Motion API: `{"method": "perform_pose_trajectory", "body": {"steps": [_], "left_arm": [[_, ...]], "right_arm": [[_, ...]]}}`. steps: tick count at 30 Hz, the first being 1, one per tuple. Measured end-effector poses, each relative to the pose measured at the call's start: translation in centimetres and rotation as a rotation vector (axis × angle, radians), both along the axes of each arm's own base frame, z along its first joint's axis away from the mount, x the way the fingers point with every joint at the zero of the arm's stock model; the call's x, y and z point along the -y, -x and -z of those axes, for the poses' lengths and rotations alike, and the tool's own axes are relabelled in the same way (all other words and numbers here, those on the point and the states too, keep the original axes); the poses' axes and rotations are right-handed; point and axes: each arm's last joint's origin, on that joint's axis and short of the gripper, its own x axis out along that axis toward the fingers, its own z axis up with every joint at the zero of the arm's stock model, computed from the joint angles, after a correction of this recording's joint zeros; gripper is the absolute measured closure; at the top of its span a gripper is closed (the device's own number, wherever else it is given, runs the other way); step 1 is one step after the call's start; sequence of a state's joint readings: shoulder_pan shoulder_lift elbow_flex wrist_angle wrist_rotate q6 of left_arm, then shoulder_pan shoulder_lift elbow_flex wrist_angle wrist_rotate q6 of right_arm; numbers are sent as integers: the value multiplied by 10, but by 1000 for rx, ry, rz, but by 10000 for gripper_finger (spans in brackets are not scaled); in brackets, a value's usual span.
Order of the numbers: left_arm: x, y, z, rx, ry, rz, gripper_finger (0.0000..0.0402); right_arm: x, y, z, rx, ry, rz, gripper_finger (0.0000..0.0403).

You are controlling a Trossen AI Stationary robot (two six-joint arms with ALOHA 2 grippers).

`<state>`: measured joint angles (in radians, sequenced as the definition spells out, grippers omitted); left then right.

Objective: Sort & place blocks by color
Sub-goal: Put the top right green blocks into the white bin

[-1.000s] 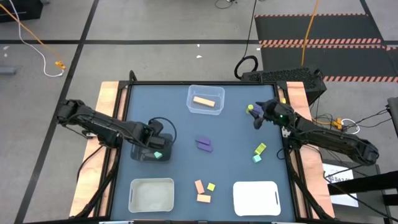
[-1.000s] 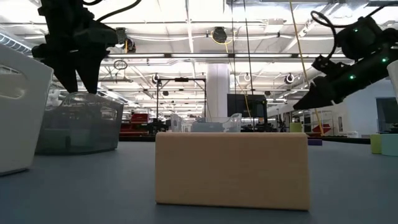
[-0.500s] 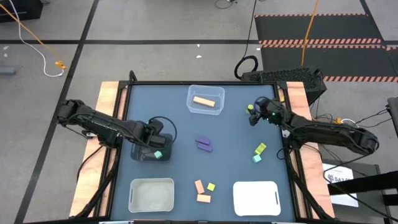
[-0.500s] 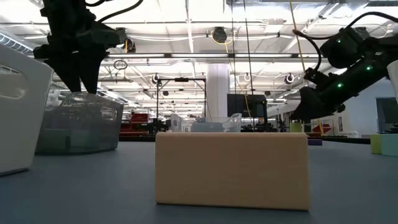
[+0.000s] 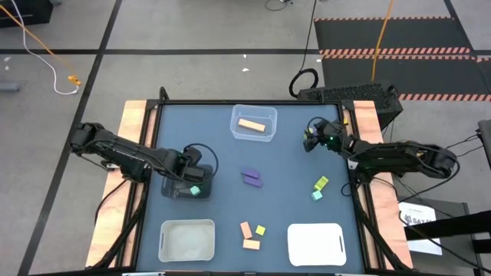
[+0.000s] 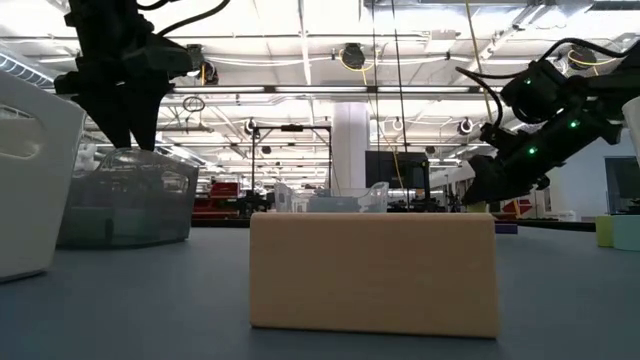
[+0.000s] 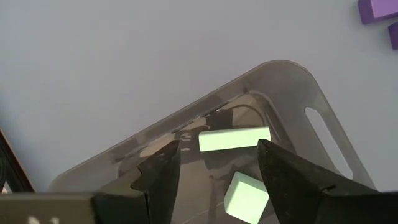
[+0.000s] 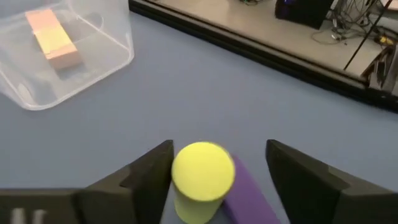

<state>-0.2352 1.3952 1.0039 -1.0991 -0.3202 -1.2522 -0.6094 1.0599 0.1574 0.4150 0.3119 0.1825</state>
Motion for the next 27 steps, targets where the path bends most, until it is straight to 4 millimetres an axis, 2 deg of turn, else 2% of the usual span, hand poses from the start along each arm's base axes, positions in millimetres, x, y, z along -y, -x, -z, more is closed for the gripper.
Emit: {"method": "perform_pose_trajectory", "body": {"steps": [6, 10, 15, 18, 21, 24, 27], "left_arm": [[0, 0, 0, 0, 0, 0, 188], [0, 0, 0, 0, -2, 0, 188], [1, 0, 0, 1, -3, 2, 188], [0, -1, 0, 8, -20, 9, 188], [1, -5, -1, 52, -43, 42, 188], [2, -14, -3, 127, -66, 105, 188], [4, -26, -7, 223, -107, 199, 188]], "right_arm": [[0, -1, 3, 12, -33, 17, 295], [0, -4, 1, 65, -51, -43, 295], [1, -10, -13, 248, -31, -116, 295], [1, -16, -32, 427, 41, -216, 295], [-4, -20, -58, 659, 145, -392, 295], [-13, -19, -84, 889, 253, -560, 295], [-21, -16, -99, 1035, 314, -657, 295]]}}
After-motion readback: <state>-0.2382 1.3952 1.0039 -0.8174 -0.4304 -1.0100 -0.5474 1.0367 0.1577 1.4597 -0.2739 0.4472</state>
